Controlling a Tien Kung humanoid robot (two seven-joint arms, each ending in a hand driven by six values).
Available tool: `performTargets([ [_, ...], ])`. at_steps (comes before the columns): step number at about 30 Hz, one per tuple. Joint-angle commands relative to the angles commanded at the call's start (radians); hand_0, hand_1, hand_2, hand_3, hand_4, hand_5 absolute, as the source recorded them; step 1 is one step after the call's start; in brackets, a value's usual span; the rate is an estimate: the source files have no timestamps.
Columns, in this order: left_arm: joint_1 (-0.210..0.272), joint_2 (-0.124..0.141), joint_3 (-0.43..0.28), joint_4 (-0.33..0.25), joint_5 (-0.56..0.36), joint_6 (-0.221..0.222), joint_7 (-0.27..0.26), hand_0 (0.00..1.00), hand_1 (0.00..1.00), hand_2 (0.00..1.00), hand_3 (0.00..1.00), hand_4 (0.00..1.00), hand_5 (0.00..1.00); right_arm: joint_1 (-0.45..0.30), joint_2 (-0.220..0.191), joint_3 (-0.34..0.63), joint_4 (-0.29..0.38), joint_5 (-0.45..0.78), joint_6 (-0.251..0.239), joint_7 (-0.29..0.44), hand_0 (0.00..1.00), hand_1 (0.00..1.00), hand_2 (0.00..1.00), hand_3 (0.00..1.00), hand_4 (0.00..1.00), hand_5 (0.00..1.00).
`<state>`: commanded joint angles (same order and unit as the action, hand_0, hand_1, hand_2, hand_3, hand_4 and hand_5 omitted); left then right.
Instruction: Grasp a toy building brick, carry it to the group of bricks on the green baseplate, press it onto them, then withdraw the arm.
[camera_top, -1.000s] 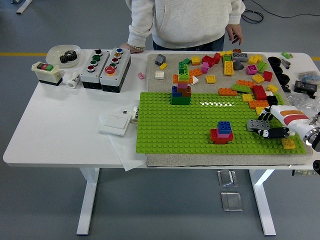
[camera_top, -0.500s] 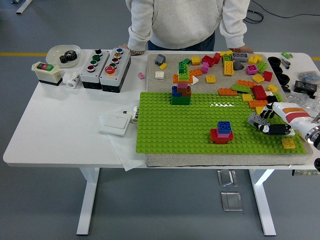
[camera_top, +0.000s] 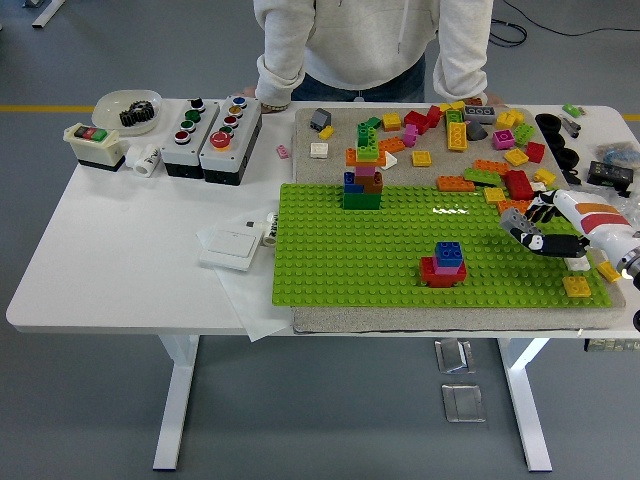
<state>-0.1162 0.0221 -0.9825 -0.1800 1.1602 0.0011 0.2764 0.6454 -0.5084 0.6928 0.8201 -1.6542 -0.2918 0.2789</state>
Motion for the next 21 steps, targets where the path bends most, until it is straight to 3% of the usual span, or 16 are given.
performTargets([
  [12,0.006,0.002,-0.011,0.0,0.016,-0.002,0.002,0.778,0.721,0.651,0.562,0.589,0.612,-0.003,-0.081,-0.011,0.266,-0.062,0.018,0.018,0.59,0.497,0.521,0.505,0.688,0.491],
  [21,0.002,0.003,-0.006,0.0,0.008,-0.002,0.001,0.778,0.721,0.65,0.562,0.589,0.611,0.049,-0.091,-0.088,0.335,-0.184,0.048,0.038,0.594,0.501,0.522,0.507,0.69,0.485],
])
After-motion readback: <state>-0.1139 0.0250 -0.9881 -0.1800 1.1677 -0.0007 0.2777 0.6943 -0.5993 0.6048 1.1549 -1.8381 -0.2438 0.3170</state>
